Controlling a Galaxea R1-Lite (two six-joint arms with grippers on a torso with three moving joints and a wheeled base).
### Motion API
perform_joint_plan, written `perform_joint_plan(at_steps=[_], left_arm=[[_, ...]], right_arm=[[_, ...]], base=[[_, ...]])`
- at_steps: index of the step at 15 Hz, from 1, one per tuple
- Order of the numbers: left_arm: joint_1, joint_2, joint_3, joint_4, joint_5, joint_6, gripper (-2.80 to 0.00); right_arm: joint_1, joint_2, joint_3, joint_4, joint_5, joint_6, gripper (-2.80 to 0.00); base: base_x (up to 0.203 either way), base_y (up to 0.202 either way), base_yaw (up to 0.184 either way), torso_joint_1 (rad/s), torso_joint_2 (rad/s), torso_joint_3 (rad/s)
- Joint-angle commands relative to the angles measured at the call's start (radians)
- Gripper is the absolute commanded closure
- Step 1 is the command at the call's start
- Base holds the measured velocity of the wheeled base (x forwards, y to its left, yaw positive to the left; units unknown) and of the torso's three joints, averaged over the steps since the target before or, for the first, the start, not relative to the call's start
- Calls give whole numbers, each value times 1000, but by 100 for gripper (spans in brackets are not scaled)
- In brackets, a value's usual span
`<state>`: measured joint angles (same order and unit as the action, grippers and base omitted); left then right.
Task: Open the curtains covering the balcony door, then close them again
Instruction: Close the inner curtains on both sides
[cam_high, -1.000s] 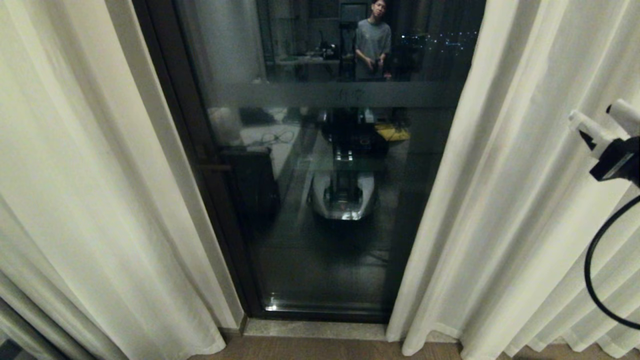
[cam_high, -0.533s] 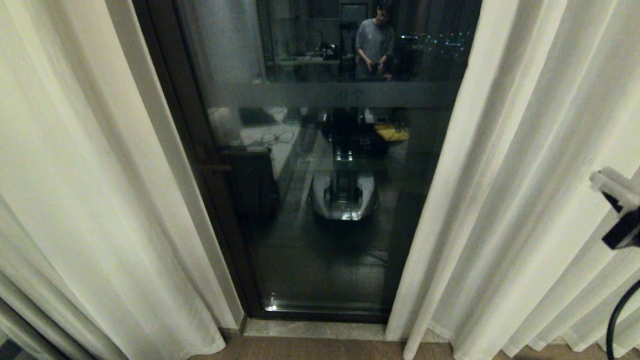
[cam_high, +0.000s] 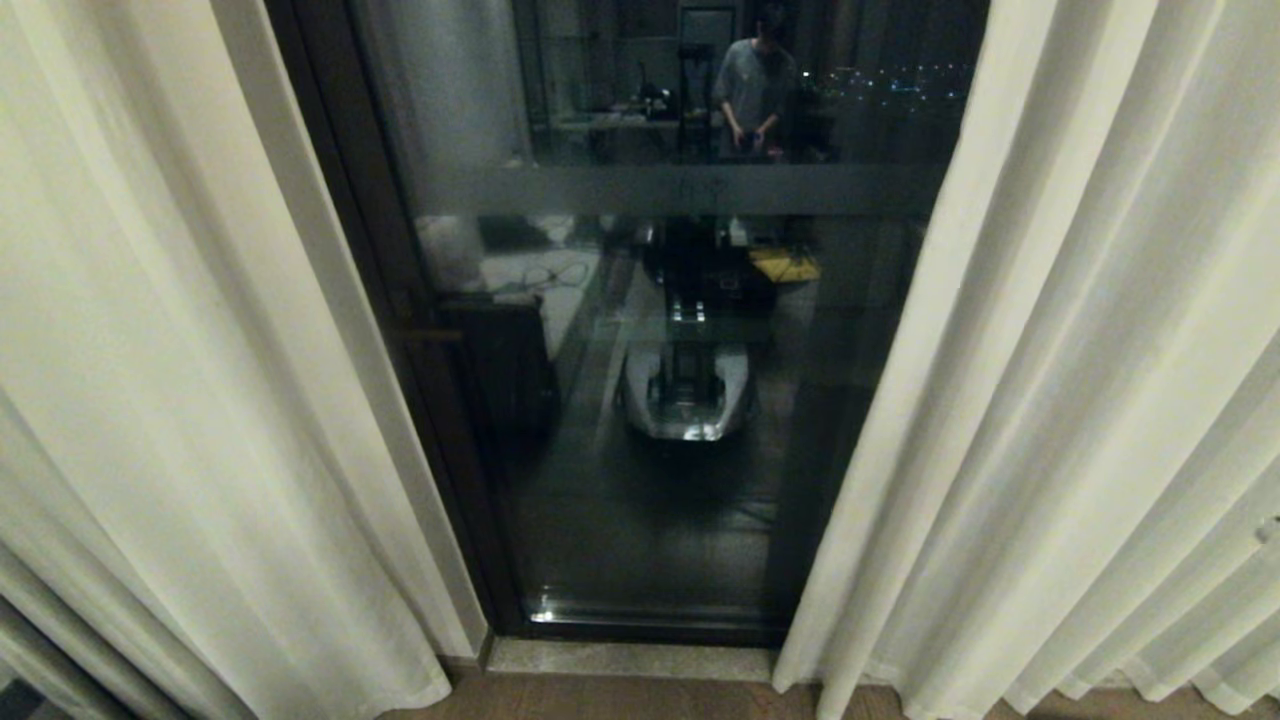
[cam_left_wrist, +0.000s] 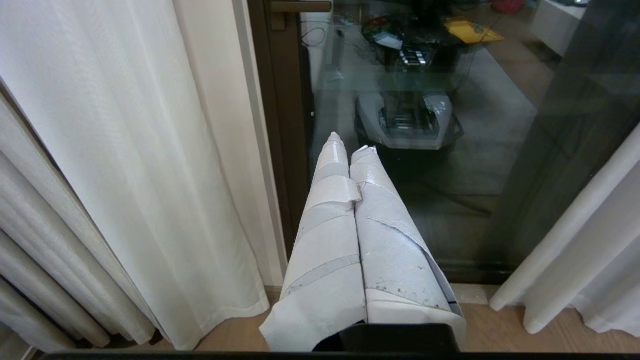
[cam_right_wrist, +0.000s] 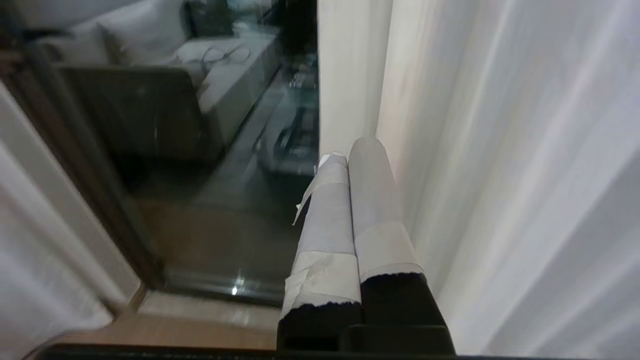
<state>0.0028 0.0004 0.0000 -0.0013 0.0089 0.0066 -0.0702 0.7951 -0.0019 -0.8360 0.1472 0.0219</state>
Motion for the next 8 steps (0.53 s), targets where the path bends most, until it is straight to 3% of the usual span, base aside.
perform_joint_plan(at_steps=[1, 4, 6, 8], left_arm=[[0, 0, 0, 0, 0, 0, 0], [0, 0, 0, 0, 0, 0, 0], [0, 0, 0, 0, 0, 0, 0], [0, 0, 0, 0, 0, 0, 0]], right_arm=[[1, -303, 2, 274, 0, -4, 0], [34, -478, 2, 574, -22, -22, 0], [107, -538, 2, 683, -124, -24, 0], [110, -565, 2, 769, -186, -17, 0]], base=[[0, 0, 0, 0, 0, 0], [0, 0, 0, 0, 0, 0], [0, 0, 0, 0, 0, 0], [0, 0, 0, 0, 0, 0]])
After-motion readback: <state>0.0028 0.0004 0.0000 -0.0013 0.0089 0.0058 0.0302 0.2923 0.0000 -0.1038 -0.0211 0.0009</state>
